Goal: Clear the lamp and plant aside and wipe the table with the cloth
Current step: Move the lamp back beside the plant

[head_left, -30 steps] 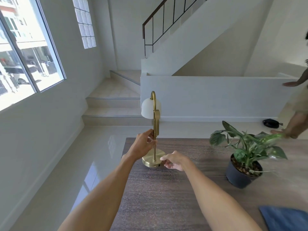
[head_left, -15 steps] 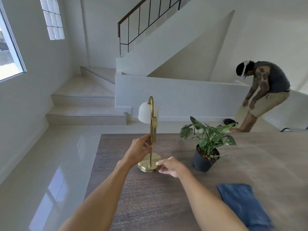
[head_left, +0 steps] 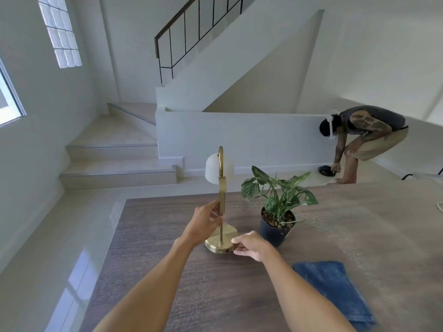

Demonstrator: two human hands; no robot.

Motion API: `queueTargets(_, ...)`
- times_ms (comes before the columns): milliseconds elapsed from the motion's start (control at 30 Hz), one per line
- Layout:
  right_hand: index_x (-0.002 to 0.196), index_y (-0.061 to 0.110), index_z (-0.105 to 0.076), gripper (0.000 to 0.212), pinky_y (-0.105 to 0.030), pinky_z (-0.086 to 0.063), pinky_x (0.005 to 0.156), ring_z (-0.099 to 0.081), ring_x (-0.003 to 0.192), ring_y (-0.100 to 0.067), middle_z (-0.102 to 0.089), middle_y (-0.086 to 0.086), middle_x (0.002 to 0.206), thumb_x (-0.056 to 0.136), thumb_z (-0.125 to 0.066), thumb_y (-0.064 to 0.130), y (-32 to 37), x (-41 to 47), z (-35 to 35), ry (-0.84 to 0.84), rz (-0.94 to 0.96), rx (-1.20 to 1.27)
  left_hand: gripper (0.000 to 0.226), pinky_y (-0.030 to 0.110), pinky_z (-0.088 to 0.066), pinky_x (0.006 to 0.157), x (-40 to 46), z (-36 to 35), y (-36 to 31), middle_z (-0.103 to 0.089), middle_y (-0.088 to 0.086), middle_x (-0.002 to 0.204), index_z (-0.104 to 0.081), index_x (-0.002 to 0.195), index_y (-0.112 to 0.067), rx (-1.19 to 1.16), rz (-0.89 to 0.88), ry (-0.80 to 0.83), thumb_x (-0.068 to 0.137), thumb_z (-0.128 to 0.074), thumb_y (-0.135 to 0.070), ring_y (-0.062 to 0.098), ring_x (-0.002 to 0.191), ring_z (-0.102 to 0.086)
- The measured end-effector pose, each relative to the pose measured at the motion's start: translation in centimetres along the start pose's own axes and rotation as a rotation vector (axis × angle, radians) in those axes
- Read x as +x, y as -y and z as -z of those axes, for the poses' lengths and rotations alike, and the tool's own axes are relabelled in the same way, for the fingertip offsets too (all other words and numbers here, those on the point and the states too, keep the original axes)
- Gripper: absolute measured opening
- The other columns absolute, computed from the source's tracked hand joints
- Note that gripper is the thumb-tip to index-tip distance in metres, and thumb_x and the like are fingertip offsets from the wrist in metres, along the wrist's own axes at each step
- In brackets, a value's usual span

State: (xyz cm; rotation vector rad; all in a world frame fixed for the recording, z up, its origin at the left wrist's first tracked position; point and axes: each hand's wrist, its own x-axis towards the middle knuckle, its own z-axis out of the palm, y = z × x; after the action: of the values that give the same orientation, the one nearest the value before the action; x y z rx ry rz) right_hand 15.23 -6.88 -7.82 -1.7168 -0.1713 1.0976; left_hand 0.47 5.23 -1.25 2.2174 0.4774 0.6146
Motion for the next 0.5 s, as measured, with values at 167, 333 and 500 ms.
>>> queueTargets(167, 0.119, -0.009, -0.062, 0.033, -0.032, -0.062, 0.067, -0.058, 0.089, -0.022, -0.059, -0.021, 0.116, 0.088, -0.07, -0.004, 0.0, 1.1, 1.9, 0.03, -0.014, 0.037, 0.02, 0.008, -0.049, 0.071, 0.9, -1.7, -0.7, -0.067, -0.016, 0.088, -0.061, 0.1, -0.028, 0.011, 0.011, -0.023, 0.09, -0.068, -0.012, -0.007, 0.084, -0.064)
queueTargets(333, 0.137, -0.002, -0.051, 0.052, -0.034, -0.06, 0.074, -0.061, 0.103, -0.025, -0.057, -0.021, 0.129, 0.088, -0.069, -0.005, 0.5, 1.2, 2.3, 0.035, 0.011, 0.039, 0.017, 0.007, -0.048, 0.072, 1.1, -2.4, -0.9, -0.068, -0.015, 0.089, -0.064, 0.103, -0.024, 0.005, 0.013, -0.048, 0.091, -0.067, -0.012, -0.004, 0.084, -0.064)
queueTargets(500, 0.143, -0.004, -0.045, 0.058, -0.037, -0.056, 0.09, -0.061, 0.103, -0.026, -0.058, -0.022, 0.125, 0.09, -0.068, -0.004, 1.5, 1.4, 2.3, 0.034, 0.036, 0.03, 0.016, 0.009, -0.047, 0.066, 1.0, -3.1, -1.2, -0.067, -0.017, 0.089, -0.063, 0.105, -0.024, 0.023, 0.028, -0.047, 0.093, -0.065, -0.014, -0.005, 0.08, -0.064)
